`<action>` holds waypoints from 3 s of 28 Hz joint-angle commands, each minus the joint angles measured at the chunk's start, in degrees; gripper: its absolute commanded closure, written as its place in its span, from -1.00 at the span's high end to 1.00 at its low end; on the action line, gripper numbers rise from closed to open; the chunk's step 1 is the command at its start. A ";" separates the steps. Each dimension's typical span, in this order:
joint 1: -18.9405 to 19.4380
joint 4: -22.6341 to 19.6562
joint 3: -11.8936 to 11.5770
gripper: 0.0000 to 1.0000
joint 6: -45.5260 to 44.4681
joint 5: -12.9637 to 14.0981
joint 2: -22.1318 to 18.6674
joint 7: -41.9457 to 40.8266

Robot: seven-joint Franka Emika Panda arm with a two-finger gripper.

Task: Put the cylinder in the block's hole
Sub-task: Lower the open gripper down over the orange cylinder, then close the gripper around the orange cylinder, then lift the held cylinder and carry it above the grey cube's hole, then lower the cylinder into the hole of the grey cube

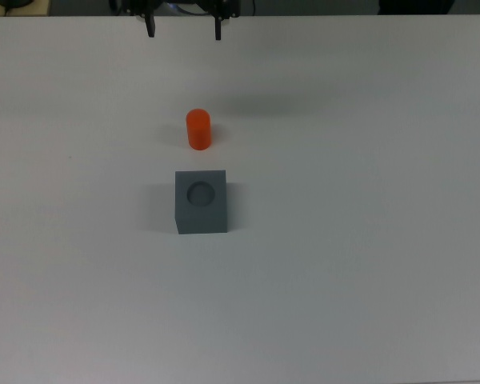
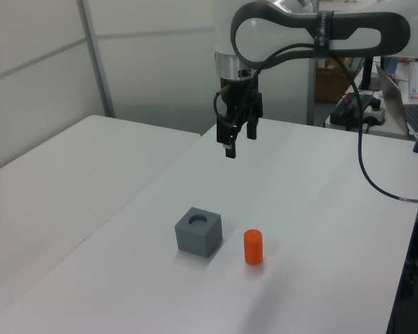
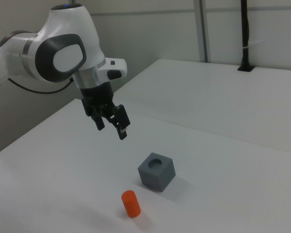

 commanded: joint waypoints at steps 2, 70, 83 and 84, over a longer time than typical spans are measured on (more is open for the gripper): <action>0.09 -3.94 -0.29 1.00 3.64 1.07 -1.07 1.42; -0.52 -7.23 0.50 -1.00 14.46 1.07 9.63 -1.48; -0.52 2.03 0.67 -1.00 14.63 1.16 18.09 -1.22; -0.52 2.12 0.67 -1.00 14.72 1.16 18.35 -1.04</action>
